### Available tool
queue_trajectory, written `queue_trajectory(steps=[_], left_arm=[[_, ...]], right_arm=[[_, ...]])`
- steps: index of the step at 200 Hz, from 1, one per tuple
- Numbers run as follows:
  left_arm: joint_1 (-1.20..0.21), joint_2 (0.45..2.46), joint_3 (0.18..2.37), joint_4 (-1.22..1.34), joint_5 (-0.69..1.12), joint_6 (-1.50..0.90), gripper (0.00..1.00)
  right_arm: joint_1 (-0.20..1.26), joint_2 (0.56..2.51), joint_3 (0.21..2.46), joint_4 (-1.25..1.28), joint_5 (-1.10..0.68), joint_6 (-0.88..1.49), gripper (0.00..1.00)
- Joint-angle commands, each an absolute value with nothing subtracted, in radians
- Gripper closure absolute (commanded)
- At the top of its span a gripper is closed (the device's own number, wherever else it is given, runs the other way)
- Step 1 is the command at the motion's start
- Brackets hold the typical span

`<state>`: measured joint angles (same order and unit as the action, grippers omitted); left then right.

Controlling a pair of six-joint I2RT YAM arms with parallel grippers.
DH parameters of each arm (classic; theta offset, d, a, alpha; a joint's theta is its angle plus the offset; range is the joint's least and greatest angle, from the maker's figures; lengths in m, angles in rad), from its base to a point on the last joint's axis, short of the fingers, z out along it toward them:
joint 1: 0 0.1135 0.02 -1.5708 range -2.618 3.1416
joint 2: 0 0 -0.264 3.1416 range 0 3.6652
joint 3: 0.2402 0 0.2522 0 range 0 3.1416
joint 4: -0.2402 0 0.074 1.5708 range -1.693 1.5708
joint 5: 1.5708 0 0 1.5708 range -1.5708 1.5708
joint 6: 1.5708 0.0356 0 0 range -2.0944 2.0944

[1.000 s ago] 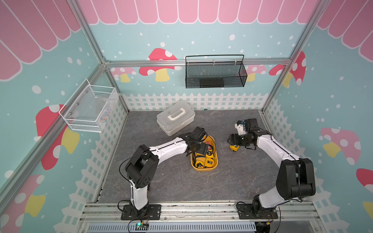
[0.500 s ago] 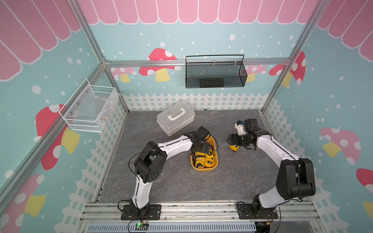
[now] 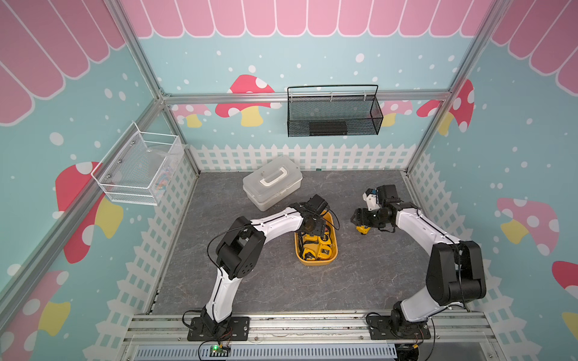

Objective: Take the tape measure out of the storage box
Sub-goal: Pick up the tape measure from the storage box.

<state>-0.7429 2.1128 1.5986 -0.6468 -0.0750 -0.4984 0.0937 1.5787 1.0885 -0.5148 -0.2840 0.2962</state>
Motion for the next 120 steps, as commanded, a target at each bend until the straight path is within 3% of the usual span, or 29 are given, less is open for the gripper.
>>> queue_trajectory(steps=[1, 120], left_arm=[[-0.740, 2.163, 1.609, -0.719, -0.093, -0.521, 0.18], [-0.739, 2.176, 1.621, -0.819, -0.141, -0.553, 0.24]], right_arm=[[0.103, 1.594, 1.074, -0.512, -0.291, 0.301, 0.24], [0.103, 1.627, 1.062, -0.499, -0.299, 0.296, 0.24]])
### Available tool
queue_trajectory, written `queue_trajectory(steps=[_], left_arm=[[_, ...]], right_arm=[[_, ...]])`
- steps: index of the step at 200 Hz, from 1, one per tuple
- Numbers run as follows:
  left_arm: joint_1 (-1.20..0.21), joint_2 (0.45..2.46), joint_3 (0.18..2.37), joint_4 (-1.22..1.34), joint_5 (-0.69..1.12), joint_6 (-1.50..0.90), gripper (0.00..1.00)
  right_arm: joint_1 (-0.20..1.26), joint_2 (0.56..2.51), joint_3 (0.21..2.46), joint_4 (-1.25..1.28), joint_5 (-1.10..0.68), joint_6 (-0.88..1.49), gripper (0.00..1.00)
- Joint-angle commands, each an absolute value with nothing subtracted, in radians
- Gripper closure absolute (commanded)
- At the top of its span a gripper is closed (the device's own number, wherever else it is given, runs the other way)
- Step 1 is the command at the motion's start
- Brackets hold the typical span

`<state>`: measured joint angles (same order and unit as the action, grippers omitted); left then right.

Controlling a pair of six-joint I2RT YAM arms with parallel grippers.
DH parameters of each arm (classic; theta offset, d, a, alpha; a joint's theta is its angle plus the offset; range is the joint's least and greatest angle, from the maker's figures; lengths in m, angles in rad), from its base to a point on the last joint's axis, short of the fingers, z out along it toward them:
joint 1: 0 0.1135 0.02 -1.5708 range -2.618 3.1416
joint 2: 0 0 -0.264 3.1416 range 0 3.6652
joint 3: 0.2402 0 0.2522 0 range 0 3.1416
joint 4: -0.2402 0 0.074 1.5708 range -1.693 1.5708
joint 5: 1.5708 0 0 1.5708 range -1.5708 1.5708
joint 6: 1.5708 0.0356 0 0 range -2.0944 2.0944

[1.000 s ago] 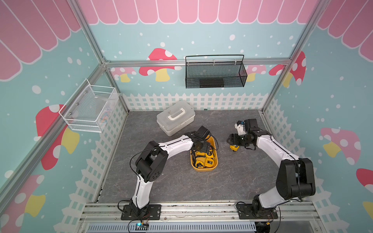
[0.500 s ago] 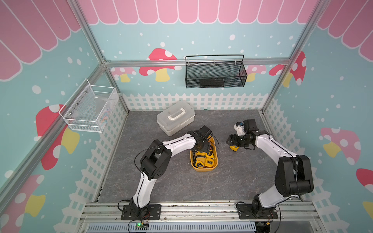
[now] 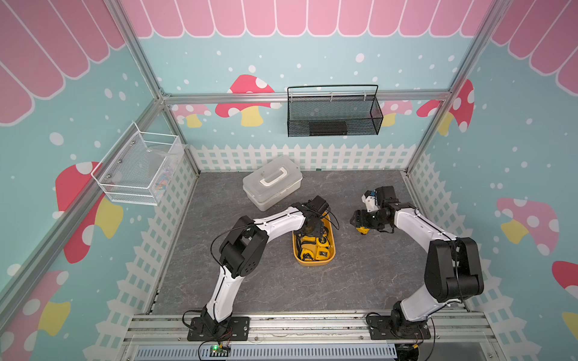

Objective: Take the tape measure out of the storage box
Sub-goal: Pick up the tape measure from the storage box.

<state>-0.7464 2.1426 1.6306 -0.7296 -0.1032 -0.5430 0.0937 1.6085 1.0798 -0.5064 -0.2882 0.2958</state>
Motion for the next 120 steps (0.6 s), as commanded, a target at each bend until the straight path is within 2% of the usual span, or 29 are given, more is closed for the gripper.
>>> queue_trajectory(steps=[1, 120], left_arm=[[-0.740, 2.177, 1.620, -0.820, -0.141, -0.553, 0.24], [-0.762, 2.154, 1.609, -0.857, -0.123, -0.574, 0.29]], right_arm=[[0.104, 1.628, 1.062, -0.500, -0.299, 0.296, 0.24], [0.103, 1.644, 1.058, -0.491, -0.307, 0.291, 0.24]])
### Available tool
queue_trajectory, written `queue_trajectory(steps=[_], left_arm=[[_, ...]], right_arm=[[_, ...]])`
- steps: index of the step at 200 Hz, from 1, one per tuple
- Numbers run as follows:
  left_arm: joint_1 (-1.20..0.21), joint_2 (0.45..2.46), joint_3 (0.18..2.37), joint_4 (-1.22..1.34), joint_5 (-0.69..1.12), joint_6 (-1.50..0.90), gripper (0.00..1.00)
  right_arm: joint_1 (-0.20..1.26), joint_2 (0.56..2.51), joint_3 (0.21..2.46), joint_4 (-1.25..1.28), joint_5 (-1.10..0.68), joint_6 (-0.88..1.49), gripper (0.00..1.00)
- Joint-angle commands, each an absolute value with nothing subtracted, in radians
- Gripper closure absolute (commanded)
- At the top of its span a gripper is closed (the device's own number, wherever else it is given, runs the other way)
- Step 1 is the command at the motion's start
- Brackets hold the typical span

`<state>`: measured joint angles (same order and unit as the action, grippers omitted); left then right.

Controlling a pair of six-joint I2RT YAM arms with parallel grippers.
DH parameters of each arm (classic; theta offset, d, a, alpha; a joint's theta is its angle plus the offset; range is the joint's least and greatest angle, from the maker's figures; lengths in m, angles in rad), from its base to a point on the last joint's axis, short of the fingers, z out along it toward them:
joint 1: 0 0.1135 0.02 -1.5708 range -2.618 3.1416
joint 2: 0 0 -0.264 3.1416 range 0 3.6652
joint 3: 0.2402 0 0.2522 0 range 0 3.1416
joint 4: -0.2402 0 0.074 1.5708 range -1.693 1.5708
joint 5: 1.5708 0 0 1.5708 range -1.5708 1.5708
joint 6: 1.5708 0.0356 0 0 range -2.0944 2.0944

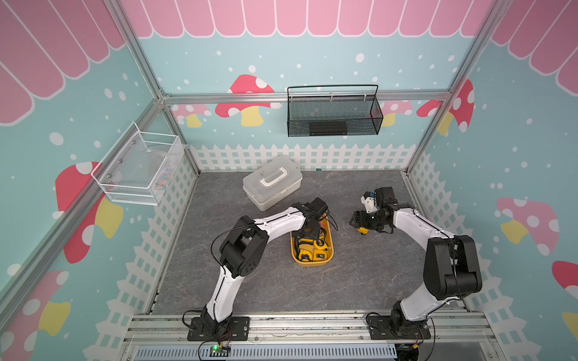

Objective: Take the tape measure out of the storage box
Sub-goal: Pick up the tape measure from the storage box.

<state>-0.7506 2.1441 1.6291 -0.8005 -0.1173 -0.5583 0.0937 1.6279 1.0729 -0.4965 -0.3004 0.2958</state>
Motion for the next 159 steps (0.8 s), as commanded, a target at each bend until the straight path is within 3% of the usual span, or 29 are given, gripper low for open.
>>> queue_trajectory(steps=[1, 159], left_arm=[[-0.762, 2.154, 1.609, -0.858, -0.123, -0.574, 0.29], [-0.774, 2.112, 1.621, -0.857, -0.117, -0.541, 0.43]], right_arm=[[0.104, 1.644, 1.058, -0.491, -0.307, 0.291, 0.24], [0.102, 1.608, 1.084, -0.520, -0.361, 0.264, 0.24]])
